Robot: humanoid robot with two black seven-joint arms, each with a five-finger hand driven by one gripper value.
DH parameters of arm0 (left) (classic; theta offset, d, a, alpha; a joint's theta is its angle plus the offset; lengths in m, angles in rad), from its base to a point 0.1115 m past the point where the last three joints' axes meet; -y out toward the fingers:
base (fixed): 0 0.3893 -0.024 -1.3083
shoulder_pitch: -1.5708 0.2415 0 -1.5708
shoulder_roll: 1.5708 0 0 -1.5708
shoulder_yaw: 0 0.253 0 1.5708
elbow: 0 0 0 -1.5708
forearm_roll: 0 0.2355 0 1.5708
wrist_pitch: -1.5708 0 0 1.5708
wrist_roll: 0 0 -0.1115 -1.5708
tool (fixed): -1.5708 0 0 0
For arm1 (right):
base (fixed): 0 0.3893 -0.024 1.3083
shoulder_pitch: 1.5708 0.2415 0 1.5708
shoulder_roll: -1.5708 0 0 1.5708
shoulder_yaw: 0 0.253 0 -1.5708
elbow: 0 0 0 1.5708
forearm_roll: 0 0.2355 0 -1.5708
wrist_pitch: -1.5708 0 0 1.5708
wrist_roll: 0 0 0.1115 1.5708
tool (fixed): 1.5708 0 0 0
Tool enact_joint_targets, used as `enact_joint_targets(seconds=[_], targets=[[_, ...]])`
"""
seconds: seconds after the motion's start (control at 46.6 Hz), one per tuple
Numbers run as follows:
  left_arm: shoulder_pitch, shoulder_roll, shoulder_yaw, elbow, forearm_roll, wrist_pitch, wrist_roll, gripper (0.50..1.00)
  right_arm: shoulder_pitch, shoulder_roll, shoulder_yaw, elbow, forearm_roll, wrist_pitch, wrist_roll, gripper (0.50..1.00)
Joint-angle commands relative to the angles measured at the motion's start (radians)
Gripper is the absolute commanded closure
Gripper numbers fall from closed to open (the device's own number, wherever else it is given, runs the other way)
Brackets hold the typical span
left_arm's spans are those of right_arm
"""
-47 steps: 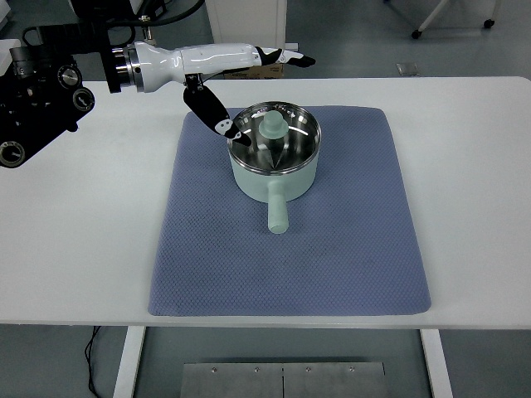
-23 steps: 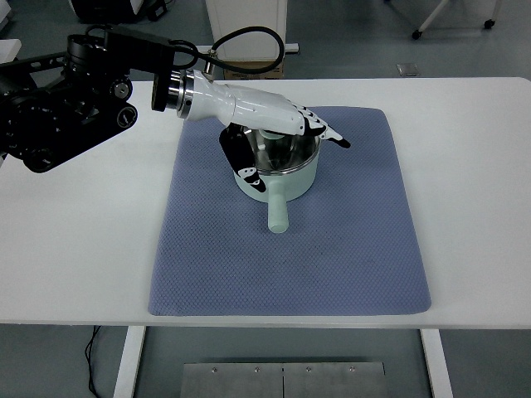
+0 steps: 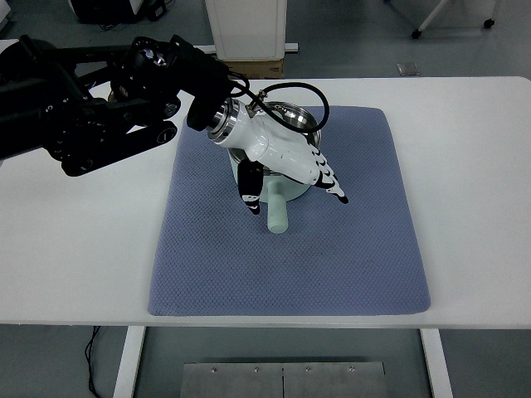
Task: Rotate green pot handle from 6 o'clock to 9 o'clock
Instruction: 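Lower the left hand down onto the pot's mint-green handle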
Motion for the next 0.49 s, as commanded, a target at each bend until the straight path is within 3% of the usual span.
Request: enact_joint_targets(seconds=[0.0, 0.472], targets=[[-0.018, -0.004, 0.017, 0.0, 0.003, -0.011, 0.0, 0.5, 0.0, 0.0, 0.0, 0.0, 0.0, 0.0, -0.001, 0.5], [-0.013, -0.049, 0.112, 0.0, 0.005, -0.012, 0.0, 0.5, 0.0, 0.0, 0.0, 0.0, 0.0, 0.0, 0.001, 0.5]])
